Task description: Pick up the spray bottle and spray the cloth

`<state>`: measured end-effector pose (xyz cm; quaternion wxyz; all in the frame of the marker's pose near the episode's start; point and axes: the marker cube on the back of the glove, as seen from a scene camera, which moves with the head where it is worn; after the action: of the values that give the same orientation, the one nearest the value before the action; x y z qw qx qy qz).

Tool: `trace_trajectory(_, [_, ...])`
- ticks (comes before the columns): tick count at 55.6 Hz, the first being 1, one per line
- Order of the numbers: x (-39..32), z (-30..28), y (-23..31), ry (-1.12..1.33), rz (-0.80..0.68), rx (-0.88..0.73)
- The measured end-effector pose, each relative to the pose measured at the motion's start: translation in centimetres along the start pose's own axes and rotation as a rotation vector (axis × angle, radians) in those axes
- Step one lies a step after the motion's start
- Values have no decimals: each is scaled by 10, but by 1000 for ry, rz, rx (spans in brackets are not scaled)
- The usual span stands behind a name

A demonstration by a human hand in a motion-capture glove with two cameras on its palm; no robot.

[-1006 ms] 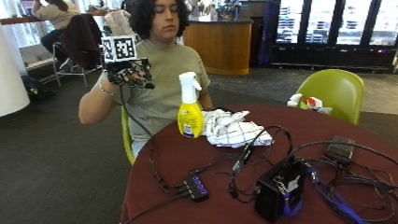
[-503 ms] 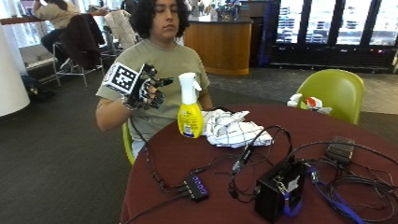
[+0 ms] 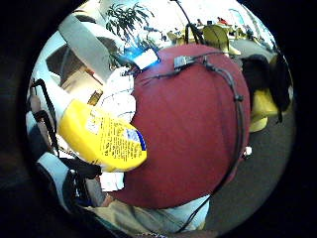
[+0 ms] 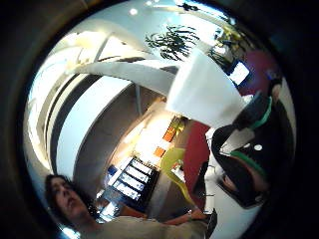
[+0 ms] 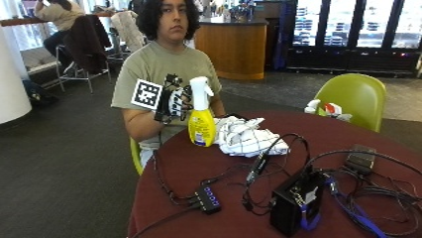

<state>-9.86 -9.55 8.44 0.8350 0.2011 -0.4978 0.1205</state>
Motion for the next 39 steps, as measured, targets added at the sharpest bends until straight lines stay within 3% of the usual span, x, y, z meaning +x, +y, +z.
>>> trace_trajectory(10, [2,-7,8,-1,-77,13])
trace_trajectory(15, [-5,-26,19,88,27,-32])
trace_trajectory(21, [-6,-49,36,306,-79,-81])
trace_trajectory(28, [-7,-95,57,554,-260,-293])
trace_trajectory(39, [-4,-137,82,657,-321,-401])
